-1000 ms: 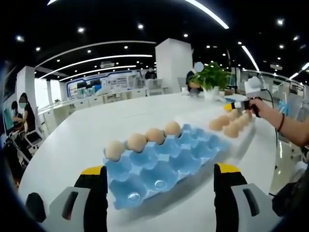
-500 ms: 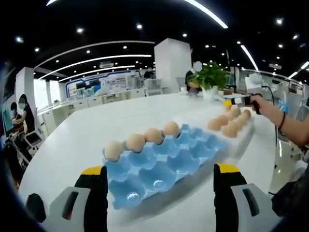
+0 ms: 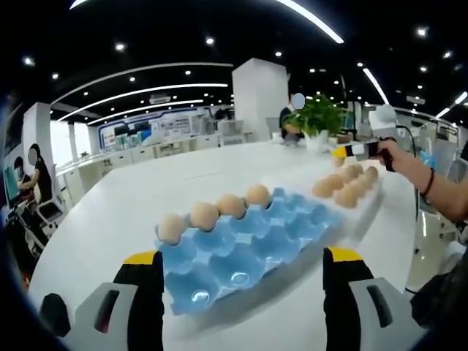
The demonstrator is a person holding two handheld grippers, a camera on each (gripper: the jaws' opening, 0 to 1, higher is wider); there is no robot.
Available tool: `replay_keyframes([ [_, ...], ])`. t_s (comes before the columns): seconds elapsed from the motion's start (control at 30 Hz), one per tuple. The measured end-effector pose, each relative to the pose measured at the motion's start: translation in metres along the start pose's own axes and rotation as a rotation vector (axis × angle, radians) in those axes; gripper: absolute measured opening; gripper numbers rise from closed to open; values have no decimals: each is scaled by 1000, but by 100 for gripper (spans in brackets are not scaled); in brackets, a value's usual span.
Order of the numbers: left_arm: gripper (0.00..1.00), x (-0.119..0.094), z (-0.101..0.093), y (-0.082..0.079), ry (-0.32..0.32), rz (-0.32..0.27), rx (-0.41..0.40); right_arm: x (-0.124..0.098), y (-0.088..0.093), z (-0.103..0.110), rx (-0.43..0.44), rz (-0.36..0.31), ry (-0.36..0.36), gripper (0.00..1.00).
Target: Place the egg into an empty slot of the egg tray after lifting it from the table, then release the egg inside the slot.
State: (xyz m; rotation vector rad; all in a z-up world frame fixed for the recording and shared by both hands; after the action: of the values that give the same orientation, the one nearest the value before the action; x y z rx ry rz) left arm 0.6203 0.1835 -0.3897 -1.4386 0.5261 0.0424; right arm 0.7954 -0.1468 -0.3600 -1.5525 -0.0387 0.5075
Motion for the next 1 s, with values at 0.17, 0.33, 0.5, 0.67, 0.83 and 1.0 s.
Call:
replay_keyframes([
  [0.17, 92, -2, -2, 1, -1, -1, 2, 0, -1, 18, 13, 2, -42, 26],
  [0.33, 92, -5, -3, 1, 0, -5, 3, 1, -4, 35, 6, -1, -78, 26],
  [0.5, 91, -6, -2, 3, -2, -3, 4, 2, -6, 47, -1, -1, -108, 26],
  [0.67, 91, -7, -2, 3, -3, -4, 2, 0, -3, 61, -6, 5, -133, 26],
  [0.83, 91, -8, -2, 4, -5, -6, -1, 1, -3, 69, -2, 3, -154, 26],
  [1.0, 91, -9, -1, 4, -7, -7, -2, 4, -3, 78, -5, 7, -176, 26],
])
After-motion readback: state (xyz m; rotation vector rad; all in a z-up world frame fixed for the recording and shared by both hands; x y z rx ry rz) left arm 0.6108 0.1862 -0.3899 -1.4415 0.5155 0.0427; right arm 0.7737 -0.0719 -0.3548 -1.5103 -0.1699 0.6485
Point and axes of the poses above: the point that each gripper's makers call its tool centre point, and the gripper's own axes: x roughly forward along the fingers, z roughly to its left, y roughly out of its underside, the point moved 1 cm from there along -x, roughly backward along the fingers, and after that the axes turned 2 degrees about z, right-handed, at the moved point
